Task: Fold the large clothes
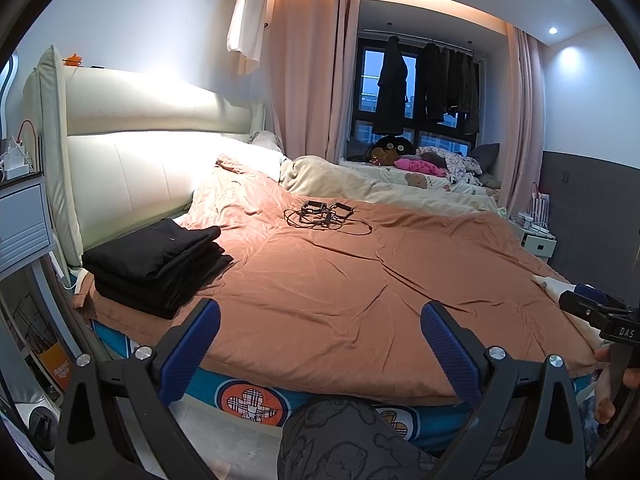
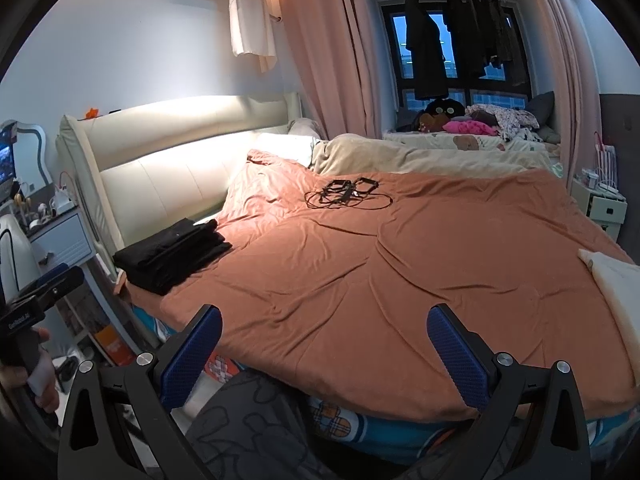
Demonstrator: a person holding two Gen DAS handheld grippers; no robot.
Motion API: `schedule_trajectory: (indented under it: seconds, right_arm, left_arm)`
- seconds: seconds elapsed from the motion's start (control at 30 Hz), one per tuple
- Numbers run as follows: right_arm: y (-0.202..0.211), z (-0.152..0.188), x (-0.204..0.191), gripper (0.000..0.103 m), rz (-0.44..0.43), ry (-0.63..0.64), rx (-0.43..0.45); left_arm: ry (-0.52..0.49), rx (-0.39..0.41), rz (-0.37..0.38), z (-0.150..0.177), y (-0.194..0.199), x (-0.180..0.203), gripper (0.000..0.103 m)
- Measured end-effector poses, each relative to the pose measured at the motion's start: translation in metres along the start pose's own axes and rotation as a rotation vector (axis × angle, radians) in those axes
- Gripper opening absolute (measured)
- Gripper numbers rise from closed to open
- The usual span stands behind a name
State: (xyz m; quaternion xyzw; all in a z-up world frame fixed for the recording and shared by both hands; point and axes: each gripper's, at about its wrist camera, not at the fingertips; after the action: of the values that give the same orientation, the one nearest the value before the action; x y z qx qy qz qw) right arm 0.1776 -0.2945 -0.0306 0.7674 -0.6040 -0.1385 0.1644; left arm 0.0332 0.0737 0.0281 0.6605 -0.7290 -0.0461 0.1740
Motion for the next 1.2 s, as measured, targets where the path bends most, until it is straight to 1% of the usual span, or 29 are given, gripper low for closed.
schedule_trajectory:
  seconds: [0.47,0.57,0.87,1.2]
  right_arm:
    - [0.002,-0.001,0.002,0.103,0.008,-0.003,-0.001]
    - [0.003,-0.002,0.004,0.103,0.011,-0.003,0.0]
    - [0.008,-0.005,0.006,0.103,0.03,-0.006,0.001]
    - [0.019,-0.008,0.008,0.103,0.032,-0.01,0.022]
  left_arm:
    - [-0.002,0.01,-0.016,-0.003,0.005,0.001,0.102]
    - [0.002,0.011,-0.009,-0.005,0.007,0.002,0.102]
    - [-0.012,0.022,-0.034,-0.011,0.013,0.006,0.102]
    - [-0.003,0.034,-0.043,-0.02,0.024,0.009,0.102]
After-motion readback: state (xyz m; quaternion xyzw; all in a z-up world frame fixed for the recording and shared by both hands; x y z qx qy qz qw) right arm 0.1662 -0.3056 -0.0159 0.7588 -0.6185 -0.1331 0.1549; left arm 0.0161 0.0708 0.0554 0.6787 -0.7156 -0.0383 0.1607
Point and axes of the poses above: each gripper's, at about its wrist camera, not at the fingertips, and y roughly against the way its jaws point, x to its right, z to its underside, and after that the axes turned 11 degrees about z, right-handed
